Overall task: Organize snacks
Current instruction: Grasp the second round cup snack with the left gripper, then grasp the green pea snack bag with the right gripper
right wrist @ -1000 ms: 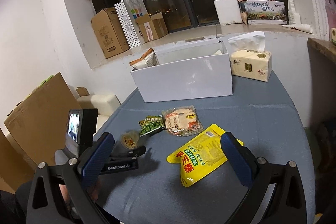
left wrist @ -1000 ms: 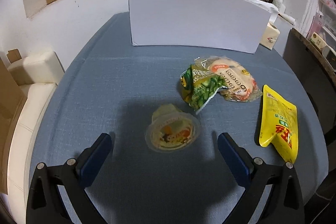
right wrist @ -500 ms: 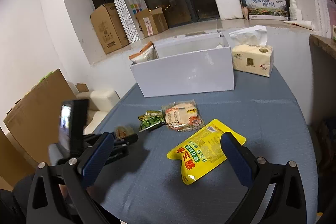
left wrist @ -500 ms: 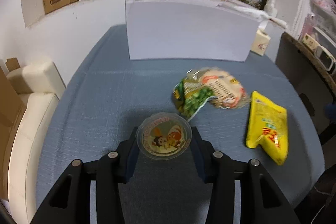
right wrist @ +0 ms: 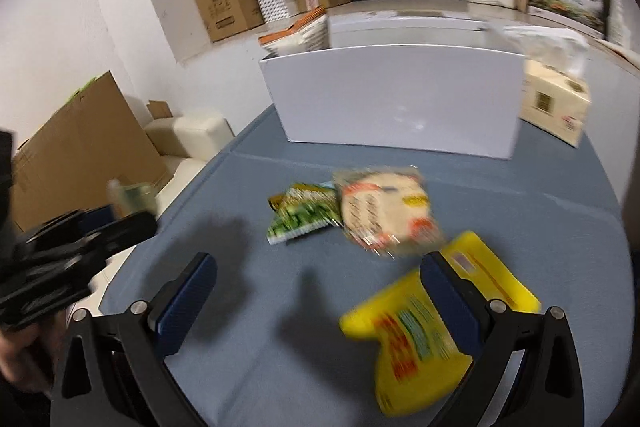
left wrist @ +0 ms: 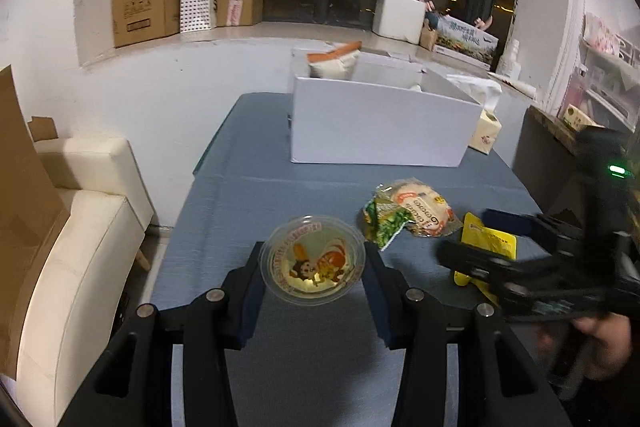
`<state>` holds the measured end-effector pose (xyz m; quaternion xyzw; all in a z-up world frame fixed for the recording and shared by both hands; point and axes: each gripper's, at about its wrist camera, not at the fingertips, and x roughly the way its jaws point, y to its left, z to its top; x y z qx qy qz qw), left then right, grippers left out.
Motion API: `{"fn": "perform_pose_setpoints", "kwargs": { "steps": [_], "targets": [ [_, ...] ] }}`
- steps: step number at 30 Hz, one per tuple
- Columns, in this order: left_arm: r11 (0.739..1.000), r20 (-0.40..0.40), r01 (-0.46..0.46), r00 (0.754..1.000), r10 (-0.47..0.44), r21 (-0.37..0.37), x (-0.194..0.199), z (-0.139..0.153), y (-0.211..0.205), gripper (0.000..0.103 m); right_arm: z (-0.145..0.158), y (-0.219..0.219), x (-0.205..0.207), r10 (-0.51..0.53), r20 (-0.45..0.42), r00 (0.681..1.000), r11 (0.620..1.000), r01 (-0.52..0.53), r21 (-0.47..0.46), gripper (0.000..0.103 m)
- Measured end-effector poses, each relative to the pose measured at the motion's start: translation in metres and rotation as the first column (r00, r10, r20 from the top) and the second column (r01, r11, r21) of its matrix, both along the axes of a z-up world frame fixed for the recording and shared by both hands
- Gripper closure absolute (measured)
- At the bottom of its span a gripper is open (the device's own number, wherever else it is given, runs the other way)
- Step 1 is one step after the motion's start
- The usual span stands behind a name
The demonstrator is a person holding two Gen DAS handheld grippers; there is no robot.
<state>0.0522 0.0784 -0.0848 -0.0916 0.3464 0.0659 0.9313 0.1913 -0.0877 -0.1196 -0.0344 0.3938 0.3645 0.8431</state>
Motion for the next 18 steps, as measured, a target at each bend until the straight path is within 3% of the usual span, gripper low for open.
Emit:
{"fn": "perform_pose_setpoints", "kwargs": {
  "steps": [8,11,13,18],
  "targets": [
    [1.0,0.023,-0.015,1.0,0.015,-0.007,-0.013,0.005,0.011,0.053,-0.026,0.065,0.027,0.04,-0.042,0.998,0.992,-0.045,-0.118,0.0],
    [1.0,0.027,-0.012,1.0,0.012,-0.008,-0.012,0.004,0.011,0.053,-0.032,0.074,0.03,0.036,-0.019,0.999,0.986,-0.039,-0.162,0.018],
    [1.0,0.026,-0.01,1.0,0.01,-0.01,-0.011,0.003,0.011,0.053,-0.033,0.078,0.031,0.04,-0.007,0.999,0.978,-0.041,-0.205,0.043],
    [1.0,0.027,0.006,1.0,-0.006,-0.008,-0.009,0.003,0.006,0.056,-0.03,0.069,0.023,0.073,-0.011,0.997,0.98,-0.074,-0.184,0.047]
  ]
}}
